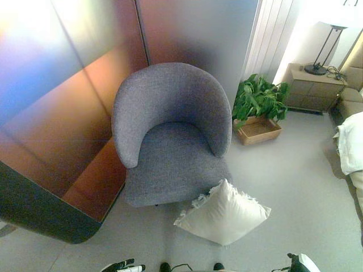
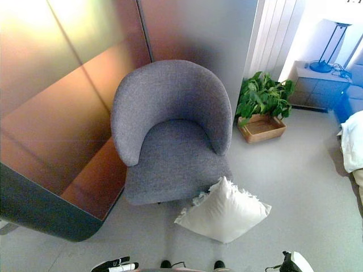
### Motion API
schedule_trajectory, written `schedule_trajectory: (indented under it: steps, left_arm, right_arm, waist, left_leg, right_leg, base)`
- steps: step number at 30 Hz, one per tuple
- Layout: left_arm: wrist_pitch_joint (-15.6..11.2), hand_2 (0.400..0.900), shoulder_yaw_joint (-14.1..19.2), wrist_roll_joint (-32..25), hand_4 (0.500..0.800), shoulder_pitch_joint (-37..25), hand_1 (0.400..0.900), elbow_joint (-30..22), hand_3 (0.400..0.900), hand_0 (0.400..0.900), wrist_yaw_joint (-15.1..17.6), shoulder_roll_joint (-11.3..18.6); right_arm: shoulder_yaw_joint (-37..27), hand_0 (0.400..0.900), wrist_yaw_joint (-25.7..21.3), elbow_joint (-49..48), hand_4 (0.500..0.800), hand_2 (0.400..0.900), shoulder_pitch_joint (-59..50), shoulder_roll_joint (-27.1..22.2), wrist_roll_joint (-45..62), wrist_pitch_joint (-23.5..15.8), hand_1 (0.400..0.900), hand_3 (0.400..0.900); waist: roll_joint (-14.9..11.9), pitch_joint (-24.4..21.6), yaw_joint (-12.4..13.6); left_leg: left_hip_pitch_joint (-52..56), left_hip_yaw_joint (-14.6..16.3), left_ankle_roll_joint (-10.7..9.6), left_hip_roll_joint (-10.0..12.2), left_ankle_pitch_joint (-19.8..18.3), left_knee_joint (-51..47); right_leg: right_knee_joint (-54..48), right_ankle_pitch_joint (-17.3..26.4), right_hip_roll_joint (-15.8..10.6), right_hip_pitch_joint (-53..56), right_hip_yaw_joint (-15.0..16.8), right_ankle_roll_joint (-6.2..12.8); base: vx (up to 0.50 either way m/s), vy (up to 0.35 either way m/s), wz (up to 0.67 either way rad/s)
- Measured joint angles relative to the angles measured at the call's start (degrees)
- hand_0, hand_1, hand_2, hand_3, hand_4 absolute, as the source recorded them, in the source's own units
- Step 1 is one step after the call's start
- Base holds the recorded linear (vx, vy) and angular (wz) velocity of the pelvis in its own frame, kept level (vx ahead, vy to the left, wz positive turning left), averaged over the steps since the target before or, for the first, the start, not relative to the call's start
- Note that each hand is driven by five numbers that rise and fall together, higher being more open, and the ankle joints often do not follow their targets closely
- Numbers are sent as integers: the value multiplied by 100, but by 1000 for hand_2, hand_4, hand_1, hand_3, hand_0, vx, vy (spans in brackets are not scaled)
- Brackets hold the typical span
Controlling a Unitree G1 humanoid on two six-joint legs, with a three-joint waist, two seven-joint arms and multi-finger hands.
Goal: Pick up the pillow and put it on the sofa.
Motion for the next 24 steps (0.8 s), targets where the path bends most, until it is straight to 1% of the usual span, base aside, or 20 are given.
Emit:
schedule_trajectory:
  steps: [6,15,19,22,24]
  left_arm:
    - [13,900,0,-47,800,5,900,-6,900,900,-197,1]
    - [0,900,0,-49,800,41,900,-17,900,900,-313,27]
    - [2,900,0,-49,800,55,900,-23,900,900,-338,88]
    - [2,900,-8,-49,800,75,900,-72,900,900,-378,164]
    - [4,900,-76,-53,800,66,900,-75,900,900,-384,215]
  right_arm:
    - [0,900,-35,-27,800,900,1,0,0,-35,900,900]
    - [1,900,-121,-45,800,900,-3,-63,-129,-140,900,900]
    - [5,900,-121,-54,800,900,-3,-220,-216,-175,900,900]
    - [34,900,-118,-199,800,900,-45,-391,-221,-185,900,900]
    - [135,900,-117,-214,800,900,-170,-516,-221,-188,900,900]
  waist:
    - [-3,2,8]
    - [-24,17,27]
    - [-24,35,139]
    - [-8,72,148]
    - [19,105,148]
  left_leg:
    - [0,0,0,0,0,0]
    - [-8,-7,-2,1,-1,0]
    - [-31,-11,-3,0,-2,0]
    - [-117,-68,-5,-6,13,0]
    - [-237,-117,10,-10,54,3]
  right_leg:
    - [0,0,0,0,-1,0]
    - [0,0,-1,-4,-7,0]
    - [0,0,-3,-23,-13,1]
    - [-1,0,-9,-80,-65,1]
    - [1,3,-8,-176,-108,1]
  base:
    - [0,0,0]
    - [11,-14,2]
    - [29,-39,7]
    - [-30,-38,9]
    - [-89,-36,9]
